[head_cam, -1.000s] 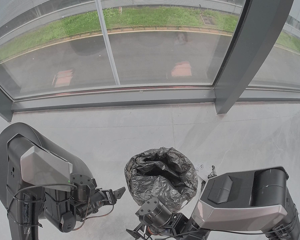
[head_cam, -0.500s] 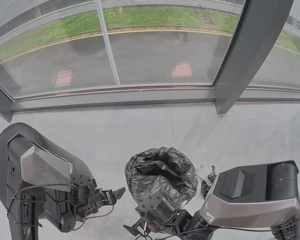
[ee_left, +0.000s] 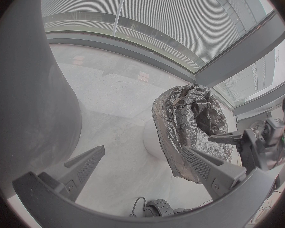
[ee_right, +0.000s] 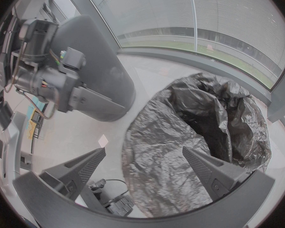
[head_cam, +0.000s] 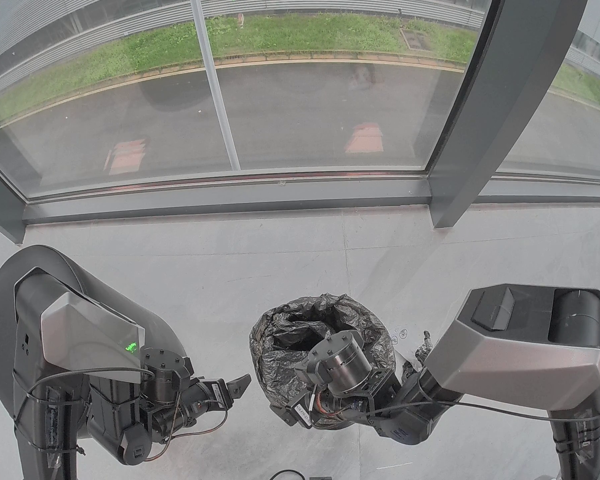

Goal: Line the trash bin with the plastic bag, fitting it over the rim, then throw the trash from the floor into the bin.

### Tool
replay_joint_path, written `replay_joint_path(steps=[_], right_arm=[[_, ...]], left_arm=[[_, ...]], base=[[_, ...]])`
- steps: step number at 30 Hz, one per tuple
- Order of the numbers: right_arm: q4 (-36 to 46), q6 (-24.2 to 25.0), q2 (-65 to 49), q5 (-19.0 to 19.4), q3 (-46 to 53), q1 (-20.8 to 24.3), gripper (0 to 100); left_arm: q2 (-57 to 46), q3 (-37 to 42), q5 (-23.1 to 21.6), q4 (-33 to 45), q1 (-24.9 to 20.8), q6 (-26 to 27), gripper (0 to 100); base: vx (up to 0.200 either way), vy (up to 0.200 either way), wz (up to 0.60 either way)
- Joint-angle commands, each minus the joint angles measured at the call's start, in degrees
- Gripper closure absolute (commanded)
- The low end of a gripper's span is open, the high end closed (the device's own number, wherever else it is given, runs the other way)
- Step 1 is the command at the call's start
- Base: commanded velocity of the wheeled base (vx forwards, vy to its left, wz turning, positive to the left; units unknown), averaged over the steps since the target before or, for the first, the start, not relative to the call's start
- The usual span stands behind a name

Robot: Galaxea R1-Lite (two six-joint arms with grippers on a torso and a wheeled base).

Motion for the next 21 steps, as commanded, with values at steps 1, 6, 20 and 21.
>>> replay_joint_path(steps=[1, 6, 20, 21], right_arm=[[6.2, -1.3, 1.3, -0.2, -5.9, -1.7, 0], [8.2, -2.3, 1.6, -1.2, -9.3, -2.7, 0], [8.4, -2.7, 2.4, -3.2, -9.2, -4.9, 0], [8.4, -2.7, 3.1, -3.2, -9.4, -5.0, 0]], left_arm=[[0.0, -0.1, 0.0, -0.2, 0.0, 0.0, 0], [0.0, 0.0, 0.0, -0.2, 0.0, 0.0, 0], [0.5, -0.1, 0.0, -0.3, 0.0, 0.0, 0], [0.5, -0.2, 0.0, -0.3, 0.0, 0.0, 0]], base=[[0.000, 0.000, 0.00], [0.000, 0.000, 0.00], [0.000, 0.000, 0.00], [0.000, 0.000, 0.00]])
